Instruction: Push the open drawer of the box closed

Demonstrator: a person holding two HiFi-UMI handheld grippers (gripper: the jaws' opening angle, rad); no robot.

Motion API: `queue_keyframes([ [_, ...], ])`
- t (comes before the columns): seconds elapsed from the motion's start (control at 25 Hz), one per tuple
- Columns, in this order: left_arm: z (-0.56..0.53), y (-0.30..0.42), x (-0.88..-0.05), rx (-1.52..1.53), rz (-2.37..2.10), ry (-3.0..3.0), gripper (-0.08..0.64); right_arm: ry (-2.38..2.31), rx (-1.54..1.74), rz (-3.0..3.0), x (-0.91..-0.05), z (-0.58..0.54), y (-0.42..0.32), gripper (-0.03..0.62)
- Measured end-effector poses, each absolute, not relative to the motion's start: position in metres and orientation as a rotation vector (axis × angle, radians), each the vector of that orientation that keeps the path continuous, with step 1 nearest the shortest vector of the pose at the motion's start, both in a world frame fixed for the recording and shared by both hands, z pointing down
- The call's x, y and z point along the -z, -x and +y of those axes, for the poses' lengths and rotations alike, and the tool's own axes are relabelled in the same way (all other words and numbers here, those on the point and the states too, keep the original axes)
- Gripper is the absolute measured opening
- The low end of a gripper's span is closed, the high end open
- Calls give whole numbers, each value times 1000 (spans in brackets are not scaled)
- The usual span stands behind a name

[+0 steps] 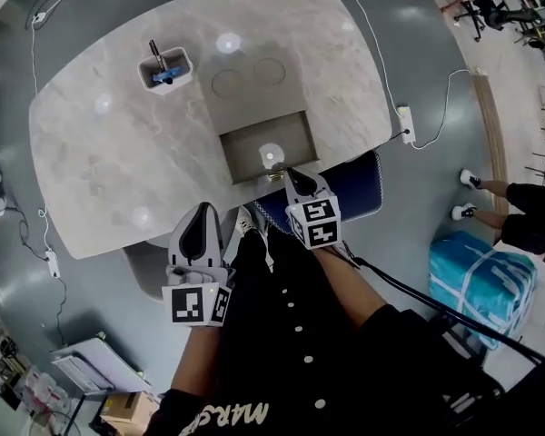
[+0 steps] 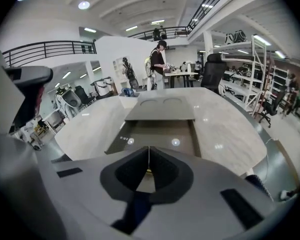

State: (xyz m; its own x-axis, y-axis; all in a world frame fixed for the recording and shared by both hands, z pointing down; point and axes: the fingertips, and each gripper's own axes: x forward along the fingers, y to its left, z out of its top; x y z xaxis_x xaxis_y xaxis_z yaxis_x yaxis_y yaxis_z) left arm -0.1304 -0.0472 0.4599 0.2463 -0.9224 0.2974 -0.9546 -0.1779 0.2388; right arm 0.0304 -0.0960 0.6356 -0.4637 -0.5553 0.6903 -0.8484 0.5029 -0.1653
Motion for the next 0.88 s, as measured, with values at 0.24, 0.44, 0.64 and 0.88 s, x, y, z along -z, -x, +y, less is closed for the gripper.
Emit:
queue_keyframes([
  [0.24,-45,132,-485,-151,-1698,-2109,20,-1095,-718,-2061,-673,-79,-27,105],
  [0.44,-41,133,-502,-171,-1688,-2073,20,-1018,-787,-1976,-695,-72,-21,178],
  [0.64,-43,137,-513,-183,-1685,-2055,20,-945,-854,-1884,-720,-73,-13,229],
  [0.88,-48,142,-515,-187,-1689,-2042,20,-979,-821,-1825,-726,-80,-14,210],
])
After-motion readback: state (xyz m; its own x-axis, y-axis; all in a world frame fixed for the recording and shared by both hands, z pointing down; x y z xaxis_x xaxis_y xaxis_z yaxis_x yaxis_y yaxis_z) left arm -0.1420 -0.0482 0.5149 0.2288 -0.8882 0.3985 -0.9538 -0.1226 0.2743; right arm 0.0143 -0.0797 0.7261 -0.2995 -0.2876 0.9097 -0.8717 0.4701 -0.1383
